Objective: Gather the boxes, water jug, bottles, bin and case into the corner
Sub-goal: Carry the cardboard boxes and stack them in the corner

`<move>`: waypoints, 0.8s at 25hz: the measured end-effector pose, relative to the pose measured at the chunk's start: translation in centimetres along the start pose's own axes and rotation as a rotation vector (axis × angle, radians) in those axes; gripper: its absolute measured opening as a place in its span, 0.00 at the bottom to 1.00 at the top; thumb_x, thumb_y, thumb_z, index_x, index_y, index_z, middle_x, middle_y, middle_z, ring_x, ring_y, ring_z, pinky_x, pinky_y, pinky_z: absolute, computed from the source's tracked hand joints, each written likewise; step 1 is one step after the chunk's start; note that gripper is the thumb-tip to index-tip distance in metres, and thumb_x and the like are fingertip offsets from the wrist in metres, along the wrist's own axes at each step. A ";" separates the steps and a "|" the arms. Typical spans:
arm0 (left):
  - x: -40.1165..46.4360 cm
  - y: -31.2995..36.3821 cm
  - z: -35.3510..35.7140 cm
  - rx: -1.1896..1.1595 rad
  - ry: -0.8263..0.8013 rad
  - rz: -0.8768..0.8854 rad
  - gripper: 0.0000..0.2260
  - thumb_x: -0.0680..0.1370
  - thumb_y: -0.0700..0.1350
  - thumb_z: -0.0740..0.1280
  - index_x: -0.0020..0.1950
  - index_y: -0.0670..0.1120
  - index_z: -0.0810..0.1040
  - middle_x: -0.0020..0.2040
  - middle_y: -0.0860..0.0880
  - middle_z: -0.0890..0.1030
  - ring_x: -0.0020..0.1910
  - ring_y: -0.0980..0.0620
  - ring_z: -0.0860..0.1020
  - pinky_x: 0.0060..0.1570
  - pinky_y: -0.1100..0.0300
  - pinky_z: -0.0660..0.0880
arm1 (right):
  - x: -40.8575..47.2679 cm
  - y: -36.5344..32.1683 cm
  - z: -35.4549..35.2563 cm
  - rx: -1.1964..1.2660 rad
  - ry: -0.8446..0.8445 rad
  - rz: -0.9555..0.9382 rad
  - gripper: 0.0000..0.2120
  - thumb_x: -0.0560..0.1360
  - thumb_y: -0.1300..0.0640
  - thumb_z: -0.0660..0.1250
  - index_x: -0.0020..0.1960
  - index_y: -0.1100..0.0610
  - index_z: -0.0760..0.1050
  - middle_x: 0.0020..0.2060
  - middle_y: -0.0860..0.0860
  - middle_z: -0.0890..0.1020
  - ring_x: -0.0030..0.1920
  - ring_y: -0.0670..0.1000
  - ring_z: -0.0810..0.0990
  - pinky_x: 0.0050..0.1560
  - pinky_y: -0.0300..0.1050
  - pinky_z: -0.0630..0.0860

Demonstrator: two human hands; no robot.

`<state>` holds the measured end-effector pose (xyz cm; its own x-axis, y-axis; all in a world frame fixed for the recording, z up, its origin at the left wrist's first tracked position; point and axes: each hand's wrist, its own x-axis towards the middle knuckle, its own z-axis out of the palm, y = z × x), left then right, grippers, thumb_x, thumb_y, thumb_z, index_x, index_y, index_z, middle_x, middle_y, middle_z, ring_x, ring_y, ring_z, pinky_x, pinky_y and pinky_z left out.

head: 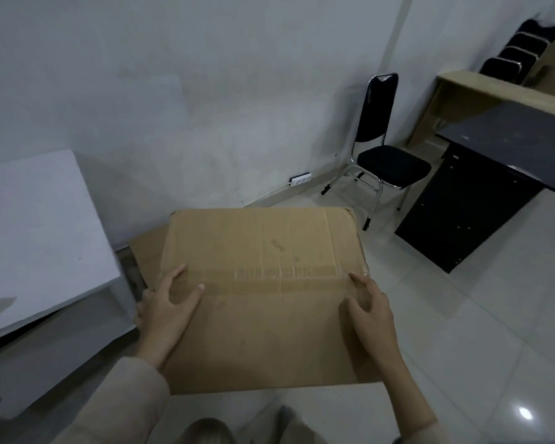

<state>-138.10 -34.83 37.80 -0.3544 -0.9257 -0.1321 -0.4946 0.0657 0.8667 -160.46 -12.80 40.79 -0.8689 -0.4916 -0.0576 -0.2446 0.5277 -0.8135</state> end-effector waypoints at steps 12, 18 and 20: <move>10.8 -0.3 5.8 -0.038 0.108 -0.181 0.34 0.54 0.69 0.68 0.59 0.68 0.65 0.64 0.43 0.69 0.63 0.38 0.69 0.63 0.39 0.68 | 16.9 -2.2 4.6 -0.100 -0.201 -0.094 0.21 0.74 0.56 0.61 0.65 0.42 0.64 0.55 0.53 0.70 0.51 0.54 0.72 0.49 0.48 0.71; 20.6 -3.7 4.2 0.061 0.015 -0.299 0.37 0.51 0.70 0.68 0.60 0.67 0.65 0.65 0.45 0.70 0.64 0.40 0.70 0.64 0.39 0.67 | 21.1 -3.7 12.7 -0.104 -0.298 0.017 0.23 0.73 0.55 0.63 0.68 0.47 0.64 0.61 0.56 0.71 0.52 0.50 0.69 0.51 0.44 0.66; 24.0 -5.5 3.5 0.078 -0.025 -0.320 0.38 0.51 0.68 0.69 0.60 0.68 0.64 0.66 0.45 0.69 0.65 0.40 0.69 0.64 0.39 0.67 | 22.5 -3.8 15.7 -0.085 -0.345 0.066 0.25 0.71 0.50 0.62 0.68 0.46 0.63 0.63 0.55 0.71 0.52 0.50 0.70 0.51 0.44 0.67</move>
<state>-146.70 -56.08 28.19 -0.1903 -0.8947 -0.4041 -0.6432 -0.1974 0.7399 -172.32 -36.72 33.47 -0.6912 -0.6516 -0.3127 -0.2401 0.6151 -0.7510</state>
